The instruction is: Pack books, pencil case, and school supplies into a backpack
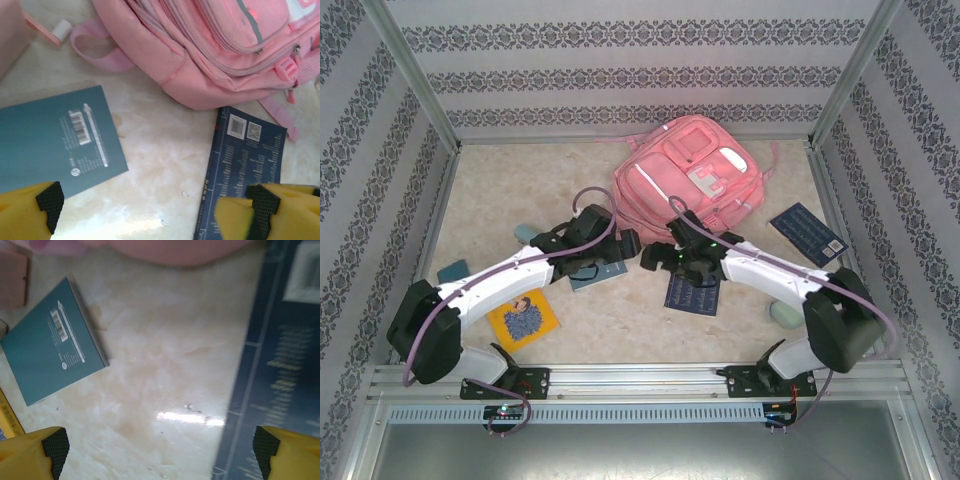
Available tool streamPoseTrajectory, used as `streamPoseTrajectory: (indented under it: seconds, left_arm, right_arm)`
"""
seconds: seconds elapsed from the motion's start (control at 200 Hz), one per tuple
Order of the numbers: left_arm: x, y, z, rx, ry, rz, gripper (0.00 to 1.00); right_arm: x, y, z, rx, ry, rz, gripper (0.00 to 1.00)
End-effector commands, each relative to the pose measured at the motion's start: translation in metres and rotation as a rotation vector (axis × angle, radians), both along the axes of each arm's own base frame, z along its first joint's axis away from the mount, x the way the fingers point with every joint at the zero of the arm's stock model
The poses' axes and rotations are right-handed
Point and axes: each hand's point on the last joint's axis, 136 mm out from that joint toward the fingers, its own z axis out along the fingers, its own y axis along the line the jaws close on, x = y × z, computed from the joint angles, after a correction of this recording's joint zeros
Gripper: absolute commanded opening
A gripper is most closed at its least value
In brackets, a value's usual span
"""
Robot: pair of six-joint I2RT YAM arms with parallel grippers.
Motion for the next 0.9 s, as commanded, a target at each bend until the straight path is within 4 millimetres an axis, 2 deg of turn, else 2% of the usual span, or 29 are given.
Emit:
streamPoseTrajectory:
  seconds: [0.0, 0.135, 0.3, 0.36, 0.4, 0.664, 0.749, 0.894]
  left_arm:
    - [-0.001, -0.024, -0.004, -0.080, 0.004, -0.013, 0.98]
    - [-0.010, -0.053, -0.014, -0.108, 0.053, -0.090, 0.93]
    - [-0.019, -0.087, -0.035, -0.086, 0.104, -0.176, 0.78]
    - [-0.023, -0.100, -0.043, -0.082, 0.113, -0.216, 0.69]
    - [-0.025, -0.107, -0.049, -0.071, 0.123, -0.235, 0.67]
    - [-0.025, -0.121, -0.087, 0.008, 0.186, -0.298, 0.66]
    - [-0.025, -0.127, -0.098, 0.013, 0.209, -0.321, 0.64]
    - [-0.025, -0.140, -0.107, -0.004, 0.232, -0.353, 0.63]
  right_arm:
    - [-0.008, -0.048, -0.005, -0.150, -0.033, -0.011, 0.94]
    - [-0.017, -0.091, -0.017, -0.202, -0.033, -0.064, 0.87]
    - [-0.019, -0.126, -0.034, -0.194, -0.028, -0.132, 0.67]
    - [-0.018, -0.130, -0.040, -0.183, -0.025, -0.137, 0.58]
    - [-0.016, -0.129, -0.043, -0.173, -0.023, -0.134, 0.53]
    - [-0.011, -0.128, -0.061, -0.199, 0.044, -0.121, 0.47]
    - [-0.012, -0.131, -0.064, -0.215, 0.061, -0.131, 0.39]
    - [-0.017, -0.128, -0.071, -0.202, 0.096, -0.128, 0.37]
